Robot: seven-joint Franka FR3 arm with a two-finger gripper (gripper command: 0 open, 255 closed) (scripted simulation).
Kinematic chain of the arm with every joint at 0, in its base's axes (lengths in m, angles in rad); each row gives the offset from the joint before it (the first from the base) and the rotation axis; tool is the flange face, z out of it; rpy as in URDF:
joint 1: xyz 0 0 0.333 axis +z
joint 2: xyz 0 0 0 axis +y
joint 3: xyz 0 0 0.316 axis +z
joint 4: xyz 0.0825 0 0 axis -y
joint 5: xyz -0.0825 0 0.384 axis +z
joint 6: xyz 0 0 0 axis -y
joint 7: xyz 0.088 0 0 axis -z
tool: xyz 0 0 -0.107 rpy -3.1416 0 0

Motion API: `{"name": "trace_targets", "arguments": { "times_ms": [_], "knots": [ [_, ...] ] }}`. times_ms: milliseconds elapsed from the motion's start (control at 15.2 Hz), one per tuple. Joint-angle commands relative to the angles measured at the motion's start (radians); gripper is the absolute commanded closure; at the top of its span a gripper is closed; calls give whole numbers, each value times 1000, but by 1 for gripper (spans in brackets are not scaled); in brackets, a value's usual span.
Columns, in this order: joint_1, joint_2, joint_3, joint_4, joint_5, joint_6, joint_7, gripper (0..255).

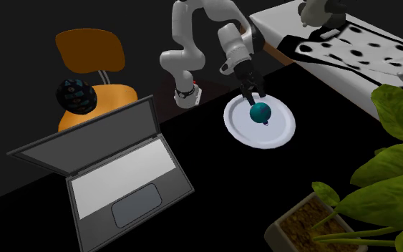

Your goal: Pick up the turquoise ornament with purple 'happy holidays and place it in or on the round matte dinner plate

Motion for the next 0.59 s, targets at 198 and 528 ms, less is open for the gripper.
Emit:
{"name": "trace_targets", "arguments": {
  "times_ms": [198, 528],
  "knots": [
    [4, -225, -22, -73, -45, -181, 105, 0],
    [4, -225, -22, -73, -45, -181, 105, 0]
  ]
}}
